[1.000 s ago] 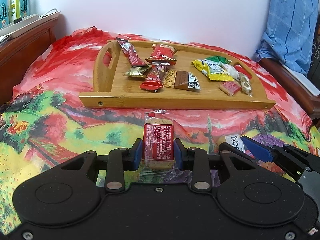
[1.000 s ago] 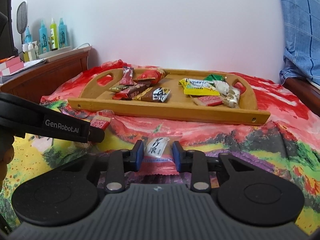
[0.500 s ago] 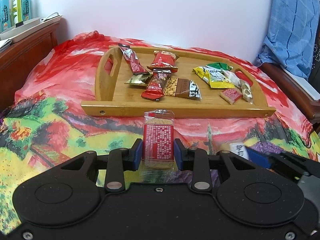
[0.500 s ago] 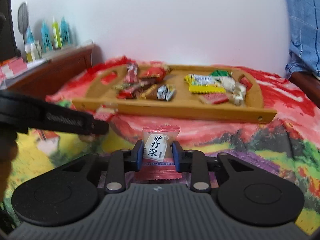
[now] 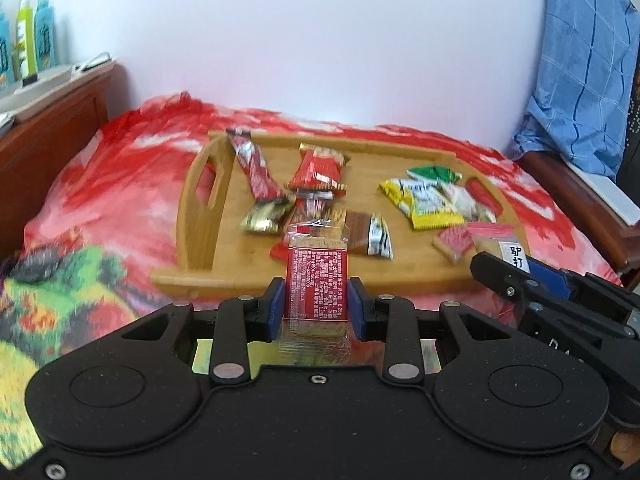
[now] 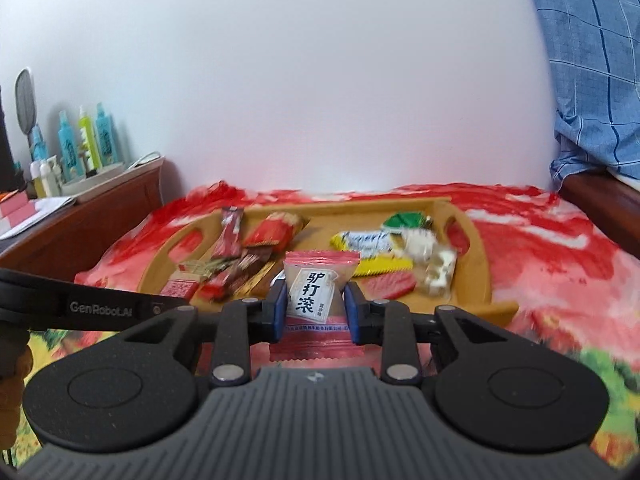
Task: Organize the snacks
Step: 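Lift red printed packet and white-pink candy packet and carry both over the tray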
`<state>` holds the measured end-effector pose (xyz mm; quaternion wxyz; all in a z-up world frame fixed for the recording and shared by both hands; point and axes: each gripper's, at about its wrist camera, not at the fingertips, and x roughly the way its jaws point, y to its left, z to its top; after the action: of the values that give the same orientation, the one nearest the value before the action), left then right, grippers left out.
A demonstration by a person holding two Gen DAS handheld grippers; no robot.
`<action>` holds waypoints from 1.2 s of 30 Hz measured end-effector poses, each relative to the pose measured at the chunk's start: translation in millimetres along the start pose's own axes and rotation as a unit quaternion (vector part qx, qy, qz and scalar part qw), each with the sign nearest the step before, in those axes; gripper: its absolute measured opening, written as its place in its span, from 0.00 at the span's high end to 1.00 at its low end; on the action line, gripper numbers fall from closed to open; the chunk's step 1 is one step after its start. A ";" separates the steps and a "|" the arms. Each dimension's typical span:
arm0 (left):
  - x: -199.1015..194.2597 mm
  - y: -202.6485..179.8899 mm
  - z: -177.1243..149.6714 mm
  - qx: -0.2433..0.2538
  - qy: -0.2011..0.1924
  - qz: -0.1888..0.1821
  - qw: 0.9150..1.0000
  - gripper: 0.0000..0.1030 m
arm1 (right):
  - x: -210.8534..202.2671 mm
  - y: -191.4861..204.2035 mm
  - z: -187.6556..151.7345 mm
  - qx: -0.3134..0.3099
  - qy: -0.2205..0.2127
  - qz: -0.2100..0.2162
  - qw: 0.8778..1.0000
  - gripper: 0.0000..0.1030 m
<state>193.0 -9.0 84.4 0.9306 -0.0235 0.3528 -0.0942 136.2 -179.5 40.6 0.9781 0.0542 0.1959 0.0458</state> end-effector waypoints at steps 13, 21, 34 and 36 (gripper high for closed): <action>53.3 -14.4 44.6 -0.006 0.016 -0.012 1.000 0.70 | 54.9 -37.7 27.2 0.046 0.027 -0.001 0.999 0.67; 84.6 -15.5 47.8 -0.001 0.037 0.003 0.999 0.70 | 79.8 -36.1 24.8 0.034 0.054 0.005 0.998 0.66; 108.1 -13.4 54.5 0.008 0.028 0.021 0.999 0.69 | 104.4 -34.8 25.7 0.026 0.073 0.003 0.997 0.66; 111.2 -13.1 56.3 0.010 0.025 0.023 0.999 0.69 | 106.5 -36.3 26.5 0.027 0.073 0.002 0.997 0.66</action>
<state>309.7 -44.5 55.5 0.9236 -0.0042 0.3756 -0.0768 246.9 -205.9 20.1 0.9592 0.0779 0.2678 0.0463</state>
